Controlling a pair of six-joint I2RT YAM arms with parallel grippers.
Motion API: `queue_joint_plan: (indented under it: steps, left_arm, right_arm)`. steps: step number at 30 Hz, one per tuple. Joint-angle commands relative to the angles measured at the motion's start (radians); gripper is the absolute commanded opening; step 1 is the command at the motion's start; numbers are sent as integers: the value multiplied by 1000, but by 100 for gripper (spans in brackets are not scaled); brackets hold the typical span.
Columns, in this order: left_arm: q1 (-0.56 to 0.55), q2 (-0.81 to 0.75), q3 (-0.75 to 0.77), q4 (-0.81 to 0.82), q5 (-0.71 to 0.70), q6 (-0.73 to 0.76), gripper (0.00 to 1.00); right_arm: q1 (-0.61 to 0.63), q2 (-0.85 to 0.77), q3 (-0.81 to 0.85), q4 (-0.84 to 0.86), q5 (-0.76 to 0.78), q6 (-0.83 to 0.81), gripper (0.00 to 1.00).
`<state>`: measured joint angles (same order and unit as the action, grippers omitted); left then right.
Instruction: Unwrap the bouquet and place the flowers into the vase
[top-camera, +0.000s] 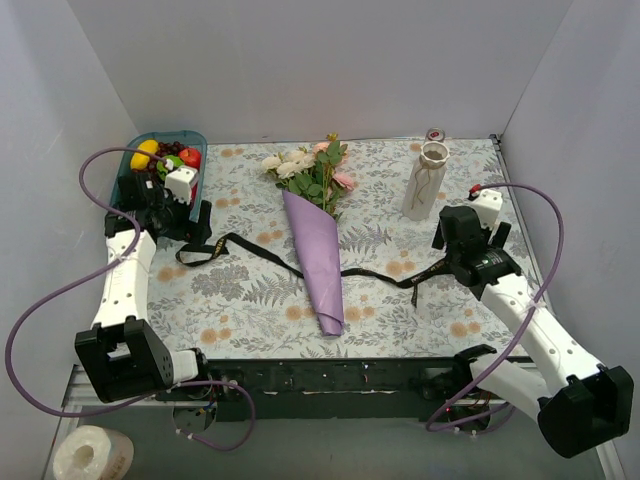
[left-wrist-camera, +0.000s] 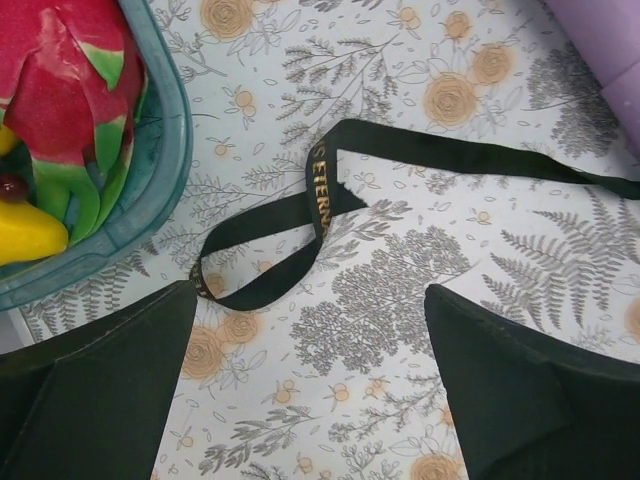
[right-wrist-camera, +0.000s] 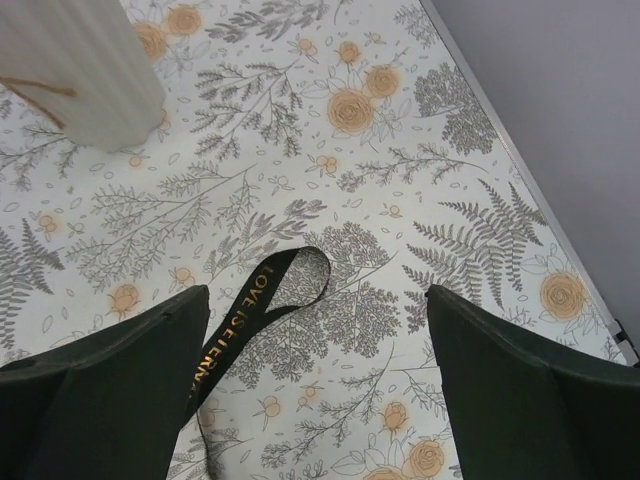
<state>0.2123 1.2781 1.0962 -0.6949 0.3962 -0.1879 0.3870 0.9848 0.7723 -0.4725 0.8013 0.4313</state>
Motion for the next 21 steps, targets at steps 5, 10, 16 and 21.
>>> queue_joint_plan:
  steps: [5, 10, 16, 21]
  left_arm:
    - [-17, -48, 206, -198, 318, -31, 98]
    - [-198, 3, 174, -79, 307, -162, 98]
    - [-324, 196, 134, 231, 322, -315, 98]
    - [-343, 489, 280, 290, 377, -328, 98]
  right_arm:
    - [229, -92, 80, 92, -108, -175, 98]
    - [410, -22, 125, 83, -62, -170, 98]
    - [463, -89, 107, 106, -62, -190, 96]
    - [467, -143, 62, 141, -134, -204, 94]
